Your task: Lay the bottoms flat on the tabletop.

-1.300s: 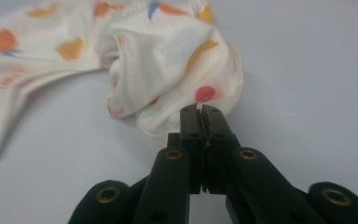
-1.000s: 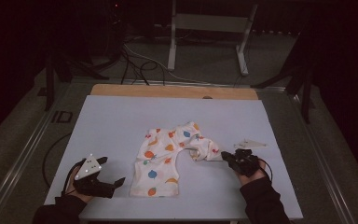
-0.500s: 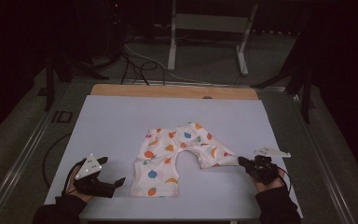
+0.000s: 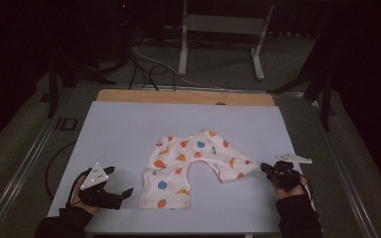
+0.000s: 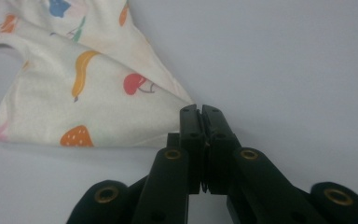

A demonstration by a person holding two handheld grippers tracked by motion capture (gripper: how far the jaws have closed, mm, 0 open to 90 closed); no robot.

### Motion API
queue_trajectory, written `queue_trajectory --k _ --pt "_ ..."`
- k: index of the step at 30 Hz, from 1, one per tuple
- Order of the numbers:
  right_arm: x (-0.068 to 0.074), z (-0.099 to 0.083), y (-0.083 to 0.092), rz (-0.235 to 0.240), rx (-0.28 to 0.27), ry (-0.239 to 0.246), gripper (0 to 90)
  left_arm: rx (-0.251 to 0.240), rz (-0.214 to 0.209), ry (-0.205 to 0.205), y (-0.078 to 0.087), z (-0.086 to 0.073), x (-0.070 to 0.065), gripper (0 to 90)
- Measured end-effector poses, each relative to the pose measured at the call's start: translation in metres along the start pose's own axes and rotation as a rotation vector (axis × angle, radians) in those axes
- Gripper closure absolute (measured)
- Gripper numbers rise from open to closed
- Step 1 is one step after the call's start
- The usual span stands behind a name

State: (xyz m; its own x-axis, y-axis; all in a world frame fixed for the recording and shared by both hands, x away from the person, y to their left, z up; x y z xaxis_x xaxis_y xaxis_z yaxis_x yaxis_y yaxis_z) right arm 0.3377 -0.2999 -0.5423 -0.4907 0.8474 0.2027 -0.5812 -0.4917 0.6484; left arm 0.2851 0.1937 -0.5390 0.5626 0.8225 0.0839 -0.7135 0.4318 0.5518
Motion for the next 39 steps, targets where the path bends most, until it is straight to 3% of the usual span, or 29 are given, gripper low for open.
queue_trajectory --k 2,5,10,12,14,22,23,25,39 --pt "-0.005 0.000 -0.004 -0.026 0.007 0.001 87.8 -0.001 0.000 0.008 0.000 0.000 0.000 0.6" --pt "-0.004 0.000 -0.007 -0.018 0.007 0.009 77.6 0.001 -0.001 0.005 0.000 0.000 0.000 0.6" --pt "0.018 0.012 -0.003 0.027 -0.043 0.078 57.9 0.000 0.001 0.000 0.000 0.000 0.000 0.6" --pt "0.030 0.016 -0.002 0.012 -0.052 0.131 53.0 -0.003 0.000 0.005 0.000 0.000 0.000 0.6" --pt "0.042 0.019 -0.001 0.015 -0.060 0.155 47.6 -0.003 0.002 0.008 0.000 0.000 0.000 0.6" --pt "0.092 0.013 -0.021 0.079 -0.005 0.182 45.7 0.001 0.002 -0.003 0.000 0.000 -0.001 0.6" --pt "0.092 0.013 -0.021 0.079 -0.005 0.182 45.7 0.001 0.002 -0.003 0.000 0.000 -0.001 0.6" --pt "0.102 0.007 -0.034 0.084 0.048 0.203 46.6 -0.002 0.003 0.001 0.000 0.000 0.000 0.6" --pt "0.117 -0.012 -0.057 0.153 0.175 0.262 60.0 0.001 0.001 -0.002 0.000 0.000 0.000 0.6"
Point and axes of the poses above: each handheld gripper's, and its own axes: y roughly backward along the jaws, z roughly out of its top, x roughly to its left, the point moved 7 cm from there along -y, roughly forward along the jaws, and after that the axes turned 12 degrees about z, right-handed, at the moved point
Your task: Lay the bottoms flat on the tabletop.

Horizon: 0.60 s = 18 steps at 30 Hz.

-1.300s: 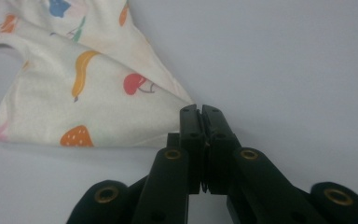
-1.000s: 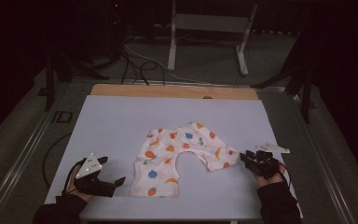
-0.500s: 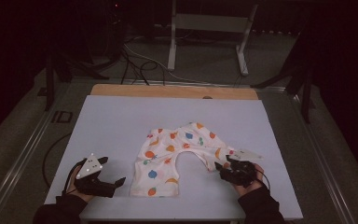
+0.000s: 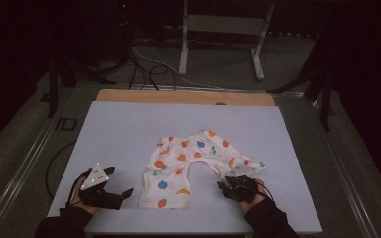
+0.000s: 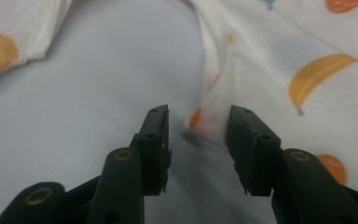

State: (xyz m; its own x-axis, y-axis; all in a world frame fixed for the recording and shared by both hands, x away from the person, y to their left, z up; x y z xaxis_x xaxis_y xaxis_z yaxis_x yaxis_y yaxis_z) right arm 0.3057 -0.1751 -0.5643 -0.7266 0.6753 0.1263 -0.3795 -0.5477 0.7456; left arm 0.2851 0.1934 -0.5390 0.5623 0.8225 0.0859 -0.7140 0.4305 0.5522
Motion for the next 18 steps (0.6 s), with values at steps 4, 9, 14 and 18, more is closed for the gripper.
queue_trajectory --k 4,9,14,18 --pt "-0.003 0.001 -0.002 -0.039 0.005 0.012 77.4 0.003 -0.002 -0.005 0.000 0.000 -0.001 0.6" --pt "-0.010 0.008 0.013 -0.034 -0.045 0.013 84.7 0.000 0.002 0.003 0.000 0.000 0.000 0.6" --pt "-0.021 0.024 0.028 -0.053 -0.101 0.013 84.6 0.003 -0.002 0.001 -0.001 -0.001 0.000 0.6" --pt "-0.036 0.033 0.031 -0.071 -0.120 -0.009 83.7 0.001 -0.001 0.008 0.000 0.000 0.001 0.6"
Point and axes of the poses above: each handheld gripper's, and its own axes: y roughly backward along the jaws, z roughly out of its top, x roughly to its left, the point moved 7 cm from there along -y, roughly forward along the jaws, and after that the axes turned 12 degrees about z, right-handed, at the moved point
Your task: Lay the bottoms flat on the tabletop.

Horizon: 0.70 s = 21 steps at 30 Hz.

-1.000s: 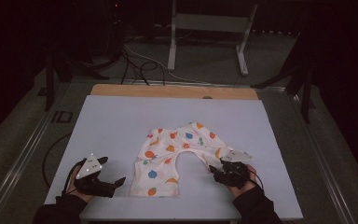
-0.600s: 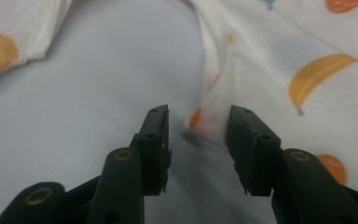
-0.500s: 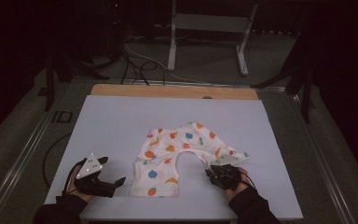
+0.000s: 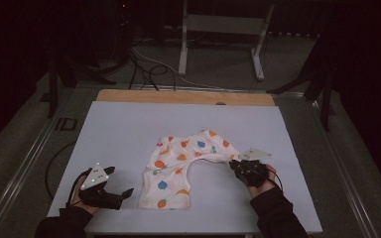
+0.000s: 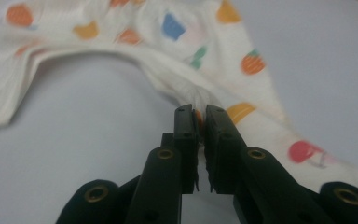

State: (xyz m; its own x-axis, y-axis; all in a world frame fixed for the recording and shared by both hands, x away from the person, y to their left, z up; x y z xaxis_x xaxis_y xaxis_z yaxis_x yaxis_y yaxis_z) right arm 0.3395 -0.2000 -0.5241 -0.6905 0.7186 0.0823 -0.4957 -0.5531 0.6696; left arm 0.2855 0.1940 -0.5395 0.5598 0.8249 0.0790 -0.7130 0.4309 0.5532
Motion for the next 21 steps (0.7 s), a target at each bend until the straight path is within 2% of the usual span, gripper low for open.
queue_trajectory --k 4,7,11,16,21 --pt "-0.012 0.012 0.000 -0.005 -0.035 -0.037 83.0 0.003 -0.002 -0.001 -0.001 0.000 0.000 0.6" --pt "-0.025 0.014 -0.005 -0.026 -0.028 -0.049 86.5 0.003 -0.003 -0.007 -0.001 -0.001 -0.001 0.6" --pt "-0.037 0.011 -0.014 -0.031 0.003 -0.084 81.7 0.002 -0.001 -0.002 0.000 -0.001 0.000 0.6" --pt "-0.028 0.009 -0.007 -0.001 -0.009 -0.072 81.9 0.003 -0.001 0.001 0.000 -0.001 0.000 0.6" --pt "-0.009 0.002 0.009 0.029 -0.007 -0.050 83.5 -0.003 0.003 -0.002 0.001 0.000 0.001 0.6"
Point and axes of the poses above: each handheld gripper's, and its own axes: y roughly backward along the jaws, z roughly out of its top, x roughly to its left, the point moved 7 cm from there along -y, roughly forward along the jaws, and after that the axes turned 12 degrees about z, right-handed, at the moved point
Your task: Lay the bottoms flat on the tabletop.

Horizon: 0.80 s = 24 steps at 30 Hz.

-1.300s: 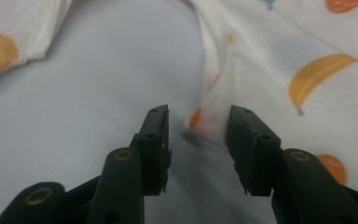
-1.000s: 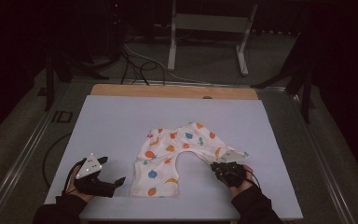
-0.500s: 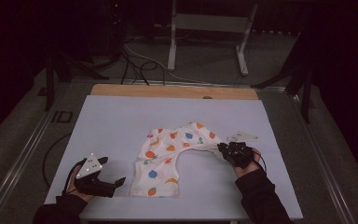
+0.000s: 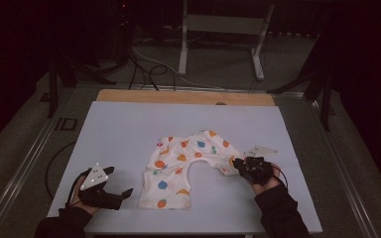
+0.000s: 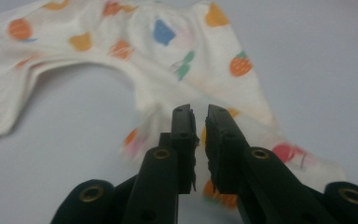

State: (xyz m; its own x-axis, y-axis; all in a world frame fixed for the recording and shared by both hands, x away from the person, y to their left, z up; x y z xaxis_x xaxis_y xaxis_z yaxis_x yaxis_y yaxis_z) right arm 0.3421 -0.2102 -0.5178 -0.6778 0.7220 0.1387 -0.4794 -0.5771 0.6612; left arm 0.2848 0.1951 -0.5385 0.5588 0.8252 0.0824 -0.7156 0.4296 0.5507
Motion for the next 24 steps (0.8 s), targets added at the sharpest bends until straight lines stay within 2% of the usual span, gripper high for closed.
queue_trajectory --k 2,3,5,7,10,13,16,18,21,24 --pt "0.010 -0.006 0.005 0.035 0.002 -0.009 89.7 0.003 0.000 -0.003 0.000 0.000 0.000 0.6" --pt "0.019 -0.012 0.005 0.061 0.014 0.002 89.9 0.003 0.000 -0.004 0.000 0.000 0.000 0.6" --pt "0.029 -0.020 0.002 0.071 0.045 0.032 90.0 0.004 -0.001 -0.002 -0.001 -0.001 0.000 0.6" --pt "0.035 -0.029 -0.003 0.078 0.075 0.024 86.9 0.005 0.000 -0.009 0.000 0.000 -0.001 0.6" --pt "0.030 -0.038 -0.015 0.056 0.122 0.019 82.1 0.001 0.000 -0.005 0.000 0.000 0.000 0.6" --pt "0.020 -0.036 -0.024 0.028 0.108 0.019 77.9 0.003 0.000 -0.004 -0.001 0.000 0.000 0.6" --pt "0.009 -0.028 -0.028 0.002 0.076 0.043 77.9 0.007 -0.002 -0.003 -0.002 -0.001 -0.001 0.6" --pt "0.004 -0.024 -0.030 0.010 0.051 0.042 74.2 0.009 -0.005 -0.007 -0.003 -0.001 -0.001 0.6" --pt "0.000 -0.022 -0.035 0.008 0.052 0.056 67.6 0.012 -0.006 -0.004 -0.003 -0.001 -0.001 0.6" --pt "-0.003 -0.021 -0.041 -0.006 0.064 0.073 66.1 0.011 -0.005 -0.006 -0.003 -0.001 -0.001 0.6"
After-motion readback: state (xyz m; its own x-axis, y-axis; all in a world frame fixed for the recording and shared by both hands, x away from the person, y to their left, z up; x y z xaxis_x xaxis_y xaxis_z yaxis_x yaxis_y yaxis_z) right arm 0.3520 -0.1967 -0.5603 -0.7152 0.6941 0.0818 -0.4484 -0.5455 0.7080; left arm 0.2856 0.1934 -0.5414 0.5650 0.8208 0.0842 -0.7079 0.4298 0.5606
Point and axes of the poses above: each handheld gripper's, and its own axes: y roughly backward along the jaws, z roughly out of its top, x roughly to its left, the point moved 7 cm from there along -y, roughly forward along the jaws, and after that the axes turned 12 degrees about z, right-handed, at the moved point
